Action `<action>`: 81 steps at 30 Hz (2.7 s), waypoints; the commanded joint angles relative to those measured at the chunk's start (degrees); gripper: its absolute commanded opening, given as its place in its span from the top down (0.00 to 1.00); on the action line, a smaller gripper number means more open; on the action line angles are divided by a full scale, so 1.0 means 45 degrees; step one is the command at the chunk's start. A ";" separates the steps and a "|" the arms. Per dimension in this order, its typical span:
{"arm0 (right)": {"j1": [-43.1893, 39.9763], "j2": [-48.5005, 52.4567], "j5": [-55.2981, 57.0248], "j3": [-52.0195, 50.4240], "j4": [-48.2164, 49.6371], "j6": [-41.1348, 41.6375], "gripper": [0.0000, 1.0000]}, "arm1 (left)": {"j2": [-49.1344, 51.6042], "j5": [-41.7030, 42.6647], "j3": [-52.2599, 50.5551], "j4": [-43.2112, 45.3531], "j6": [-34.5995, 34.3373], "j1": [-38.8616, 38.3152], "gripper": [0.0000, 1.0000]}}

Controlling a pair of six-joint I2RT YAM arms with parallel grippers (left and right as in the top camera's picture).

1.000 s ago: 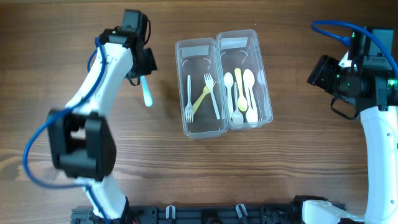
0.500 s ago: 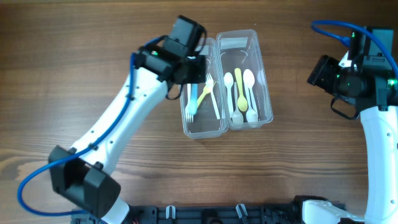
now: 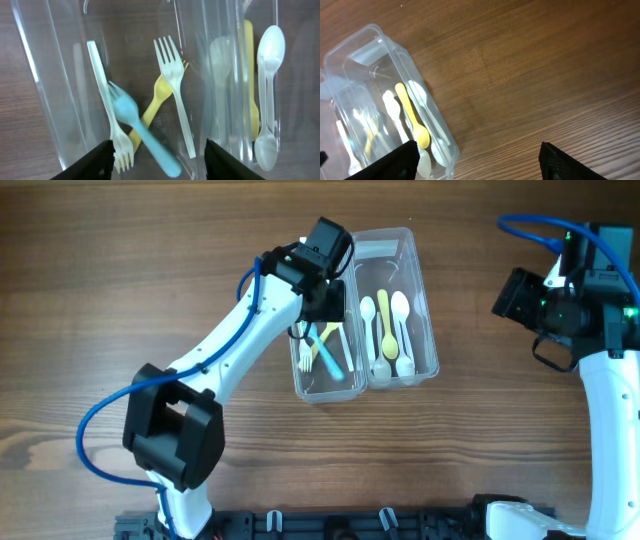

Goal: Pack container

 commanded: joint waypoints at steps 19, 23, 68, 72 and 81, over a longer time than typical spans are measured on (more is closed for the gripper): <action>0.0500 0.1481 -0.3968 -0.5727 0.4721 -0.0287 0.95 | -0.6169 -0.1909 0.1069 -0.6241 0.0447 0.1758 0.00; 0.1190 0.2166 -0.4075 -0.6028 0.5309 -0.0287 0.96 | -0.6513 -0.2521 0.1069 -0.6985 0.0447 0.2045 0.00; 0.2759 -1.0244 -0.6314 -0.5367 0.9505 -0.2390 0.00 | -0.7378 -0.3128 0.1069 -0.7684 0.0437 0.2273 0.00; 0.2759 -1.0749 -0.6096 -0.5377 0.8791 -0.1787 0.00 | -0.7378 -0.3128 0.1069 -0.7684 0.0437 0.2273 0.00; 0.2759 -1.0744 -0.4896 -0.5377 0.7708 -0.6023 0.00 | -0.7378 -0.3128 0.1069 -0.7684 0.0437 0.2273 0.00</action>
